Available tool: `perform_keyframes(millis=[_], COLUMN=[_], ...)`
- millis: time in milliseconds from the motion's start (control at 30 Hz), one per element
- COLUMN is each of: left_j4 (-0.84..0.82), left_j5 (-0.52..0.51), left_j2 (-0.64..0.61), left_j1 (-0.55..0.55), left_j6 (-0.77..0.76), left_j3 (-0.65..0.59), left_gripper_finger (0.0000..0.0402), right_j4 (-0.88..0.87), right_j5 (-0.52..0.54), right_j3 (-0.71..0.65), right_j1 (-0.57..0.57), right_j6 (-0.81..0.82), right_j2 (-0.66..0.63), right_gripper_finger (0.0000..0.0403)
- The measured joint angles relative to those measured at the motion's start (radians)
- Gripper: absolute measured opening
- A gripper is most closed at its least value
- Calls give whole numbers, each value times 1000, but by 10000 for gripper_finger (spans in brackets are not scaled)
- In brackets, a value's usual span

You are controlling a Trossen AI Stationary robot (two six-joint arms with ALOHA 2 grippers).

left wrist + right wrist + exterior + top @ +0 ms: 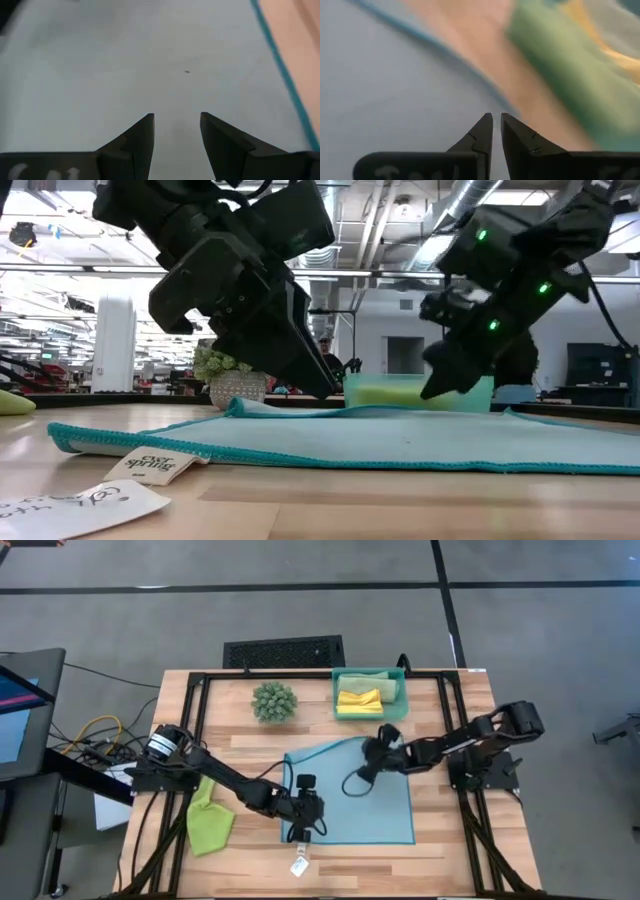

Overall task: Roll microfiber towels into tight, uniform cylinder then place into a basket
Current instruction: Roll the blue microfiber cloth

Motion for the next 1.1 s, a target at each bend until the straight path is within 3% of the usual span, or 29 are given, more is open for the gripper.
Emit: perform_keyframes(millis=[167, 267, 433, 700, 933, 1100], left_j4=[-67, -147, -230, -233, -236, -262], left_j5=[-167, -250, -296, -297, -344, -349], left_j2=[0, 0, 0, 0, 0, -35], left_j1=[28, 67, 143, 264, 345, 331], left_j6=[-108, -213, -313, -341, -317, -300], left_j3=[10, 10, 10, -39, -38, -37], left_gripper_finger=[153, 153, 153, 153, 153, 153], right_j4=[96, 159, 170, 177, 182, 180], right_j5=[-257, -330, -349, -349, -346, -349], right_j3=[0, 2, 0, 1, 2, 2], right_j1=[112, 178, 286, 418, 429, 423], right_j6=[-26, -12, -7, 34, 35, 35], right_j2=[-12, 22, 69, 105, 117, 117], right_gripper_finger=[60, 60, 60, 60, 60, 60])
